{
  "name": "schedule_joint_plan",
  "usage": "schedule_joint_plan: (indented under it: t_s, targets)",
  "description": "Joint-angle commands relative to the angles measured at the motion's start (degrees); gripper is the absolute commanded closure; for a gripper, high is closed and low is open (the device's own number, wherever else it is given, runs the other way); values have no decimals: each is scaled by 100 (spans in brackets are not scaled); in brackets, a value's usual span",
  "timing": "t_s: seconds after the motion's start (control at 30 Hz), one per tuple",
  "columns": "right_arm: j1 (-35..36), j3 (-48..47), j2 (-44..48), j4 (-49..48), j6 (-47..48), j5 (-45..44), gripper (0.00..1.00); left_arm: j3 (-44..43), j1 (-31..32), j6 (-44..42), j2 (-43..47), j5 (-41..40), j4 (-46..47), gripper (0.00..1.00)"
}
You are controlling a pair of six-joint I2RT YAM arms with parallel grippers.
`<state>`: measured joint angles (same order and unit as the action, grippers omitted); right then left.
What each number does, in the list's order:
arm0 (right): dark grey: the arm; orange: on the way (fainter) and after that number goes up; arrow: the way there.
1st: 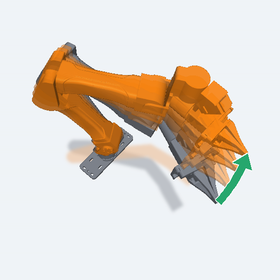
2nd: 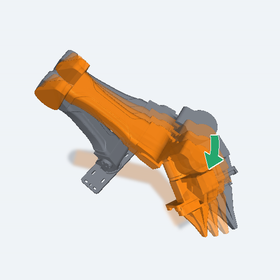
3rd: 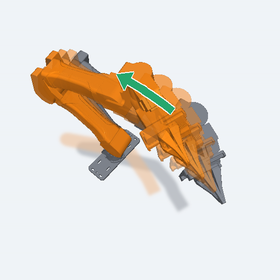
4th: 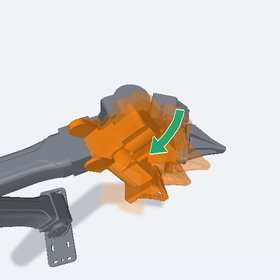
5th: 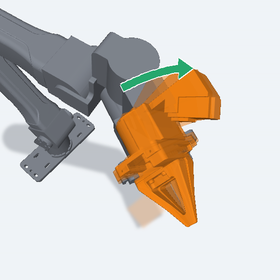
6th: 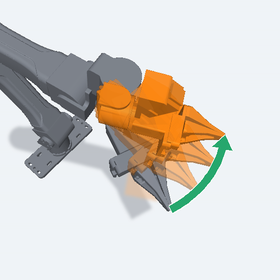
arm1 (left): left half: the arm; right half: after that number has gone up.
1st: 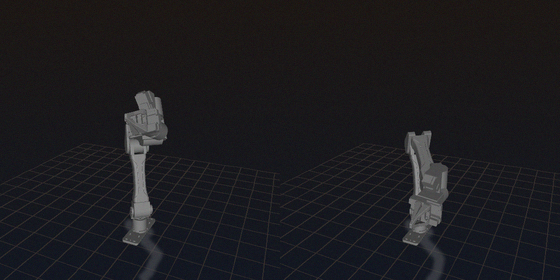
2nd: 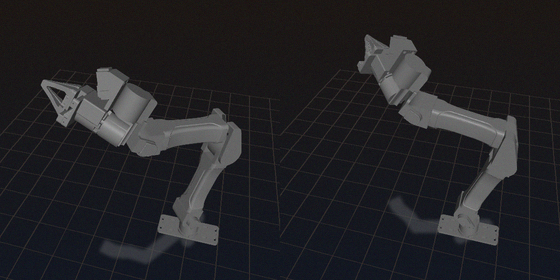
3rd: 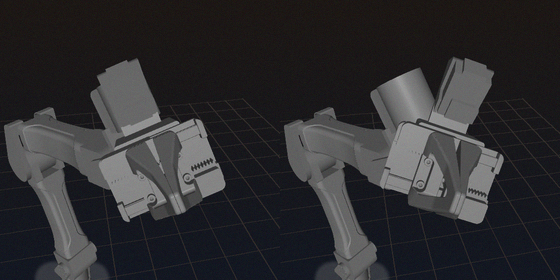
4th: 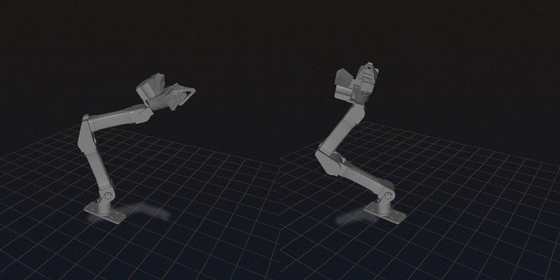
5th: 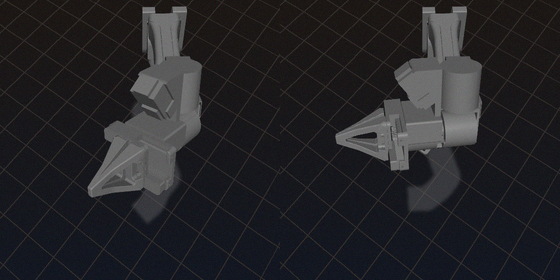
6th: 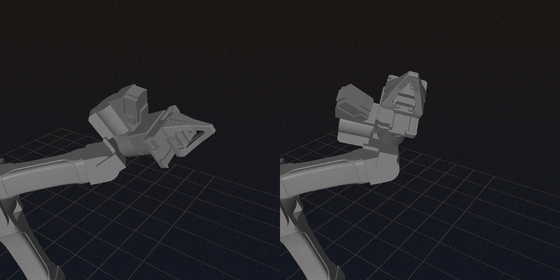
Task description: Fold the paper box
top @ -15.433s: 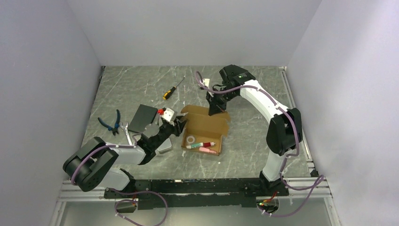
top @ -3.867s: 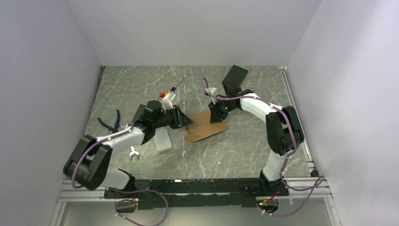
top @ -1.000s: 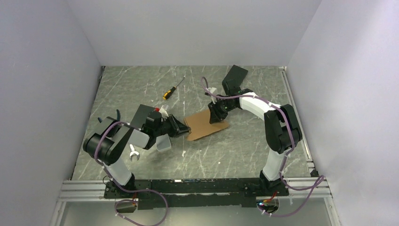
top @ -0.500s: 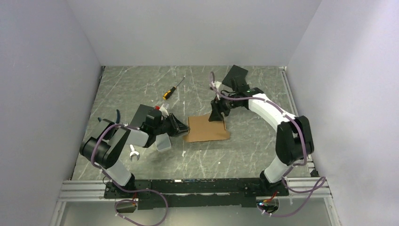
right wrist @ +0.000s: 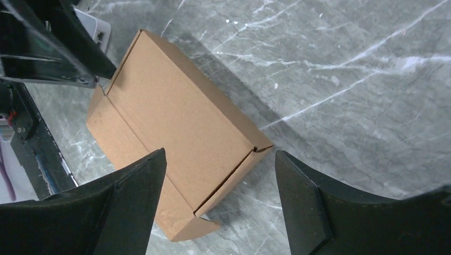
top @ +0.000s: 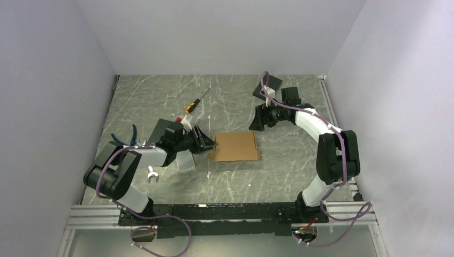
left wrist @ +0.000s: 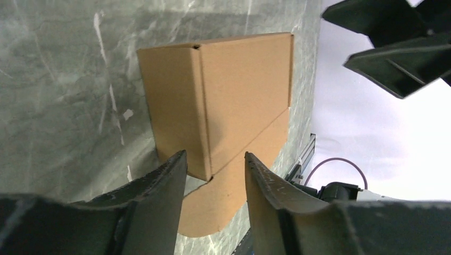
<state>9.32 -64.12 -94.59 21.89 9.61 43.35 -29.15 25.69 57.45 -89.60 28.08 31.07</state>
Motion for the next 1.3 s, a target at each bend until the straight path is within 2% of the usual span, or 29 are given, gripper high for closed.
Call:
schedule_joint_plan:
  t_s: [0.0,0.1,0.2,0.23,0.27,0.47,0.73,0.83,0.97,1.13,1.2,1.27]
  targets:
    - [-75,20,-236,-262,-334,69,20,-83,15,-294,541,-129,-178,49]
    - [-156,43,-409,-236,-461,214,16,-123,13,-415,619,-191,-308,45]
    - [-276,193,-483,-392,-664,310,8,-194,10,-532,495,-195,-336,42]
    - [-320,249,-501,-438,-719,321,2,-229,6,-557,414,-178,-303,42]
    - [-363,306,-539,-508,-776,346,1,-253,-2,-575,316,-142,-247,42]
    - [-457,449,-970,-671,-951,830,1,-243,-16,-468,-247,101,454,42]
    - [-464,506,-1303,-774,-1057,1497,3,-59,-20,-516,-112,124,720,41]
    - [-466,489,-1300,-727,-1014,1572,2,161,-20,-634,300,-79,747,40]
    - [-529,479,-1264,-648,-779,1635,1,406,-20,-1004,1124,-502,344,39]
    - [-668,507,-1065,-597,-617,1645,0,867,-20,-1330,2613,-1371,-278,22]
    - [-737,595,-968,-647,-550,1704,0,1138,-22,-1305,3247,-1792,-394,2]
    - [-779,733,-878,-783,-526,1808,0,1421,-20,-1049,3954,-2297,-628,1]
